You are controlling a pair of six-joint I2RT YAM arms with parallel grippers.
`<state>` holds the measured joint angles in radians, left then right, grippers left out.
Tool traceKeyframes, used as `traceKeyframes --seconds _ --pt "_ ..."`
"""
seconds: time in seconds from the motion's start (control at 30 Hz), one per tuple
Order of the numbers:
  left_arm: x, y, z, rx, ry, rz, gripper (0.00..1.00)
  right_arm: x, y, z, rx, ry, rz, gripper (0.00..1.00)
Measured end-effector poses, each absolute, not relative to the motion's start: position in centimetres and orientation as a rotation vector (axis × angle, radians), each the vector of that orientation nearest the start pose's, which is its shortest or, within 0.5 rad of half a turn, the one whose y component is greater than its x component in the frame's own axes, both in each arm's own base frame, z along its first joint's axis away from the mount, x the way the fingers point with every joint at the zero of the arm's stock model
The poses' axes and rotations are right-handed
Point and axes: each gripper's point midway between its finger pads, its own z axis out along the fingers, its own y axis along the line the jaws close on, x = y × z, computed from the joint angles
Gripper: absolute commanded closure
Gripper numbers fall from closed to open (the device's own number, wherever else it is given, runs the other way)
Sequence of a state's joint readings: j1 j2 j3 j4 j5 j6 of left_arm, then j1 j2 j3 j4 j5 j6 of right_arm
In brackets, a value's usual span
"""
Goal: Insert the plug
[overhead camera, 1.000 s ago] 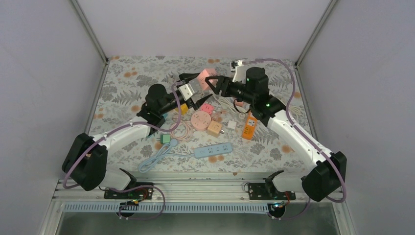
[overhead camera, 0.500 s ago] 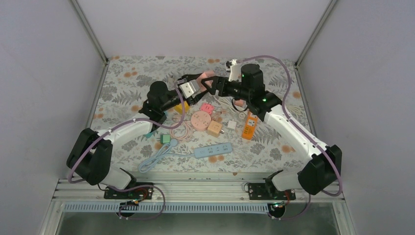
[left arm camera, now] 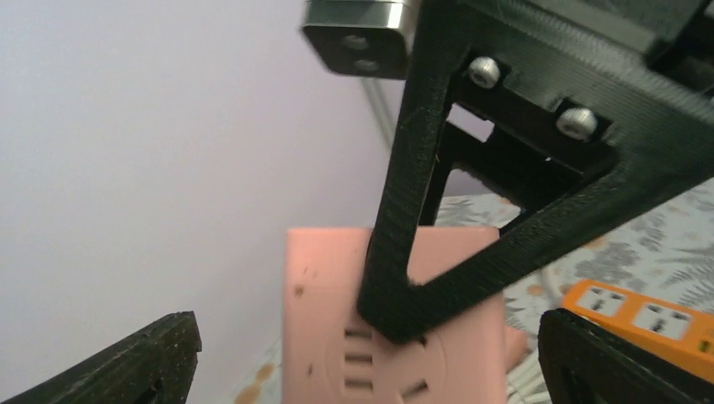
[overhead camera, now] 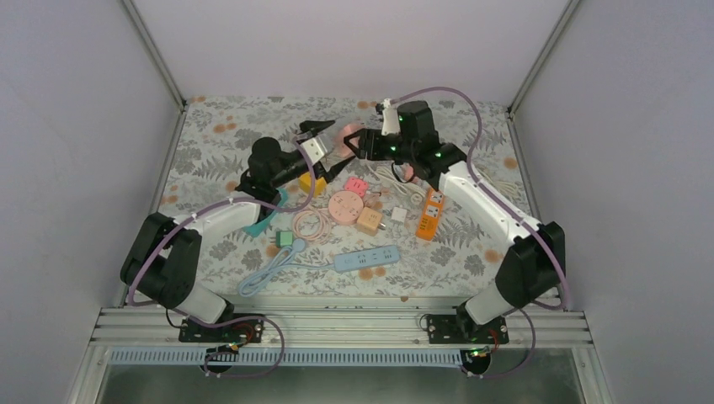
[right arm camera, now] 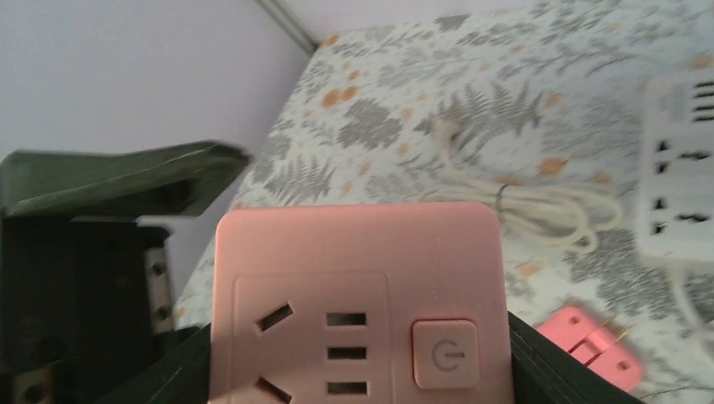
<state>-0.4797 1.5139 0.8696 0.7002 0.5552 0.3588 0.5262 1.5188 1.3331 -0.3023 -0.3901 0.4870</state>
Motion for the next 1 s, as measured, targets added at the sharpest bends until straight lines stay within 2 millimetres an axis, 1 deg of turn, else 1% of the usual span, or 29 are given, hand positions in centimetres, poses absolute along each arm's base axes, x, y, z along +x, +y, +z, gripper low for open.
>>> traceKeyframes --seconds 0.07,0.13,0.23,0.3,0.33,0.37,0.4,0.43,0.53,0.63,0.73,0.8,1.0 --pt "37.2 -28.2 28.7 0.942 1.210 -0.483 0.00 38.6 28.5 27.7 -0.277 2.166 0.927 0.53" --pt "38.2 -26.9 28.0 0.851 1.277 -0.438 0.00 40.6 27.6 27.2 -0.247 2.170 0.836 0.53" --pt "39.7 -23.9 26.3 0.670 1.420 -0.358 0.00 44.0 26.1 25.5 -0.208 2.184 0.684 0.53" --pt "40.6 -21.7 25.9 0.529 1.507 -0.305 0.00 46.1 25.4 23.7 -0.195 2.209 0.576 0.53" --pt "40.8 -20.5 26.0 0.455 1.540 -0.282 0.00 47.1 24.9 22.6 -0.187 2.225 0.521 0.52" --pt "40.9 -19.5 26.2 0.393 1.559 -0.269 0.00 48.2 24.5 20.7 -0.187 2.252 0.453 0.52" --pt "40.9 -18.4 26.6 0.323 1.576 -0.260 0.00 48.3 24.5 20.4 -0.188 2.257 0.446 0.52" --pt "40.7 -17.2 27.1 0.246 1.591 -0.256 0.00 48.7 24.2 19.0 -0.195 2.281 0.408 0.52" --pt "40.3 -14.7 28.1 0.073 1.626 -0.288 0.00 49.2 23.9 15.6 -0.223 2.346 0.336 0.53" --pt "40.4 -13.1 28.1 -0.031 1.675 -0.313 0.00 49.5 24.0 13.6 -0.245 2.379 0.310 0.52" --pt "40.2 -12.1 26.9 -0.082 1.737 -0.308 0.00 49.9 24.2 12.9 -0.259 2.387 0.303 0.53" --pt "39.8 -11.7 26.4 -0.097 1.766 -0.304 0.00 50.2 24.4 12.9 -0.263 2.382 0.307 0.53" --pt "39.3 -11.2 25.4 -0.107 1.818 -0.305 0.00 50.9 24.8 12.8 -0.277 2.370 0.311 0.53"
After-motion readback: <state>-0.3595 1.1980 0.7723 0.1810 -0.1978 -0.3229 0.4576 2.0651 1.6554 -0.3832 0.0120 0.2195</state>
